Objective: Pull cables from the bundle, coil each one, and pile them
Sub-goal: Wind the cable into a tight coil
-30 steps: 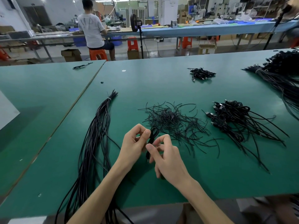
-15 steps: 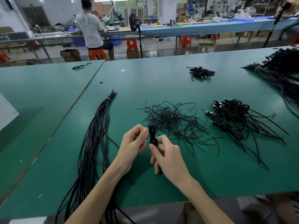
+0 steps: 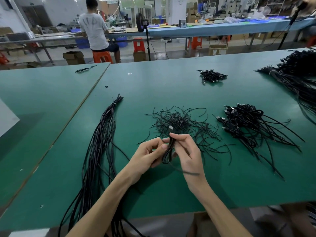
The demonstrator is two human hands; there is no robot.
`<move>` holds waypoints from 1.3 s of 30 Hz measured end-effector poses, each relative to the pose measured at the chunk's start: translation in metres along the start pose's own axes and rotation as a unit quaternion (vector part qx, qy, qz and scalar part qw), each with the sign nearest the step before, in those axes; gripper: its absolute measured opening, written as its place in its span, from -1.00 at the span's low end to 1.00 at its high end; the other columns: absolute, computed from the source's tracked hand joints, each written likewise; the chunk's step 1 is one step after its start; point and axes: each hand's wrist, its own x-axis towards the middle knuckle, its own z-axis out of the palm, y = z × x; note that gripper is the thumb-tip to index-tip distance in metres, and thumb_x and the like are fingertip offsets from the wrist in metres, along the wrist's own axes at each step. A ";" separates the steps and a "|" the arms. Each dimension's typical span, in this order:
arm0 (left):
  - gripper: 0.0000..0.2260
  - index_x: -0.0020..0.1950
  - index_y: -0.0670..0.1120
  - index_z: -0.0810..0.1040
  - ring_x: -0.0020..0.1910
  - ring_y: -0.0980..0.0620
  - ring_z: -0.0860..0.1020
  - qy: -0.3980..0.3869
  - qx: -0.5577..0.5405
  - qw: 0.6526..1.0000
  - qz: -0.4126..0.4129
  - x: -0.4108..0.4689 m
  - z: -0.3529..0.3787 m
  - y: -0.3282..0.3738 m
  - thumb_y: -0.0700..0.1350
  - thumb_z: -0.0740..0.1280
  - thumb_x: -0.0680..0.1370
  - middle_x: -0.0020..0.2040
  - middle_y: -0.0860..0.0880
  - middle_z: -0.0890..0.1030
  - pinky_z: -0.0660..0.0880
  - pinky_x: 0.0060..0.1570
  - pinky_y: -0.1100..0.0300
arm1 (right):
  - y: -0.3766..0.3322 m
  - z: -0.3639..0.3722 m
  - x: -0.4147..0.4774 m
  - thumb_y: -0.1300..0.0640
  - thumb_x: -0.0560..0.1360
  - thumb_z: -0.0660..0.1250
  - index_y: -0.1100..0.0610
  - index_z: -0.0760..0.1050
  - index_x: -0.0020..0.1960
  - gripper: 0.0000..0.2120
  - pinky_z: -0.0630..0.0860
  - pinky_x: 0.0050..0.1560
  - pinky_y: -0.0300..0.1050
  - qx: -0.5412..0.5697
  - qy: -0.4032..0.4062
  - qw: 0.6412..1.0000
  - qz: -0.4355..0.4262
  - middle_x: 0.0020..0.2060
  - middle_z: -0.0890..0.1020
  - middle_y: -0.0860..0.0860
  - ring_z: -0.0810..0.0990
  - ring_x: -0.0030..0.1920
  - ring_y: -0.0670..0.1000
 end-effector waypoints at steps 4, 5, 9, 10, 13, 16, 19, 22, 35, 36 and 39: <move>-0.80 -0.07 -0.27 0.50 -0.48 0.01 0.26 0.014 0.033 0.999 0.000 0.002 0.001 0.000 -0.16 0.27 0.68 -0.34 0.09 0.42 0.22 -0.47 0.19 | -0.005 0.000 -0.001 0.10 0.64 0.34 -0.06 0.58 0.20 -0.84 0.53 0.00 -0.26 -0.025 -0.020 0.999 -0.014 0.07 0.69 -0.20 0.63 0.07 -0.20; -0.86 -0.01 -0.10 0.60 -0.49 0.00 0.27 0.018 0.031 0.999 -0.001 0.002 0.001 0.002 -0.17 0.27 0.69 -0.32 -0.01 0.37 0.22 -0.49 0.22 | -0.005 0.000 -0.002 0.11 0.62 0.39 -0.07 0.55 0.22 -0.80 0.54 0.09 -0.21 -0.038 -0.028 0.999 -0.016 0.13 0.67 -0.20 0.62 0.21 -0.17; -0.67 -0.18 0.20 0.59 -0.49 0.03 0.30 0.050 0.030 0.998 0.004 0.002 0.000 -0.001 -0.15 0.28 0.69 -0.27 -0.07 0.34 0.27 -0.50 0.30 | -0.004 0.002 -0.002 0.08 0.56 0.46 -0.09 0.51 0.24 -0.71 0.48 0.13 -0.32 -0.078 -0.041 0.996 -0.014 0.14 0.69 -0.19 0.61 0.26 -0.15; -0.73 -0.19 0.16 0.58 -0.48 0.03 0.32 0.058 0.034 0.998 0.004 0.002 -0.001 -0.002 -0.10 0.30 0.68 -0.28 -0.03 0.38 0.28 -0.50 0.28 | -0.003 0.002 -0.002 0.05 0.55 0.47 -0.12 0.53 0.22 -0.72 0.47 0.12 -0.34 -0.093 -0.036 0.995 -0.014 0.12 0.69 -0.17 0.61 0.23 -0.15; -0.80 -0.18 0.08 0.55 -0.43 0.00 0.37 0.079 0.047 0.996 0.000 0.002 -0.003 -0.008 0.01 0.34 0.64 -0.31 0.03 0.44 0.33 -0.44 0.17 | -0.003 0.003 -0.003 0.00 0.53 0.48 -0.21 0.56 0.16 -0.76 0.51 0.08 -0.26 -0.114 -0.026 0.993 -0.013 0.08 0.68 -0.16 0.62 0.17 -0.08; -0.79 -0.14 -0.03 0.56 -0.36 0.06 0.34 0.092 0.036 0.995 0.004 0.004 -0.006 -0.013 0.03 0.37 0.64 -0.35 0.07 0.43 0.30 -0.34 0.22 | -0.002 0.002 -0.003 0.05 0.55 0.48 -0.16 0.57 0.11 -0.81 0.56 0.01 -0.19 -0.089 -0.019 0.996 -0.015 0.06 0.67 -0.14 0.63 0.07 -0.03; -0.83 -0.06 -0.05 0.63 -0.23 0.10 0.47 0.087 0.037 0.996 0.002 0.005 -0.006 -0.015 0.04 0.41 0.59 -0.23 0.02 0.58 0.42 -0.15 0.22 | -0.001 0.000 -0.001 0.17 0.54 0.49 -0.15 0.57 0.03 -0.77 0.58 -0.15 -0.15 -0.024 0.014 0.999 0.015 -0.06 0.69 -0.05 0.65 -0.12 -0.03; -0.84 0.04 -0.01 0.69 -0.06 0.06 0.54 0.098 0.051 0.994 0.001 0.006 -0.008 -0.015 0.03 0.48 0.53 -0.03 -0.08 0.64 0.48 0.03 0.06 | 0.000 0.000 -0.001 0.19 0.53 0.51 -0.12 0.55 0.00 -0.76 0.61 -0.15 -0.17 -0.001 0.026 0.999 0.026 -0.11 0.70 0.01 0.68 -0.22 0.03; -0.77 0.19 -0.17 0.65 0.16 -0.03 0.66 0.072 -0.035 0.997 0.020 0.004 -0.005 -0.011 -0.23 0.50 0.53 0.13 -0.10 0.71 0.54 0.18 0.21 | 0.002 -0.001 -0.002 -0.07 0.45 0.51 -0.10 0.55 -0.07 -0.85 0.64 -0.01 0.00 -0.021 0.048 0.998 0.029 -0.10 0.70 -0.02 0.71 -0.05 0.03; -0.77 0.18 -0.18 0.65 0.12 -0.03 0.67 0.075 -0.038 0.996 0.021 0.004 -0.005 -0.011 -0.24 0.49 0.53 0.11 -0.11 0.72 0.54 0.16 0.21 | 0.003 -0.001 -0.002 -0.05 0.47 0.50 -0.07 0.55 -0.08 -0.85 0.63 -0.04 -0.03 -0.027 0.047 0.998 0.030 -0.11 0.71 -0.02 0.71 -0.06 0.02; -0.80 0.15 -0.19 0.67 -0.06 -0.02 0.67 0.077 -0.042 0.996 0.019 0.003 -0.005 -0.010 -0.24 0.49 0.53 0.03 -0.13 0.72 0.57 0.06 0.19 | 0.003 -0.001 -0.002 0.01 0.52 0.49 0.06 0.52 -0.09 -0.82 0.57 -0.15 -0.21 -0.026 0.047 0.998 0.034 -0.21 0.72 0.00 0.70 -0.18 -0.04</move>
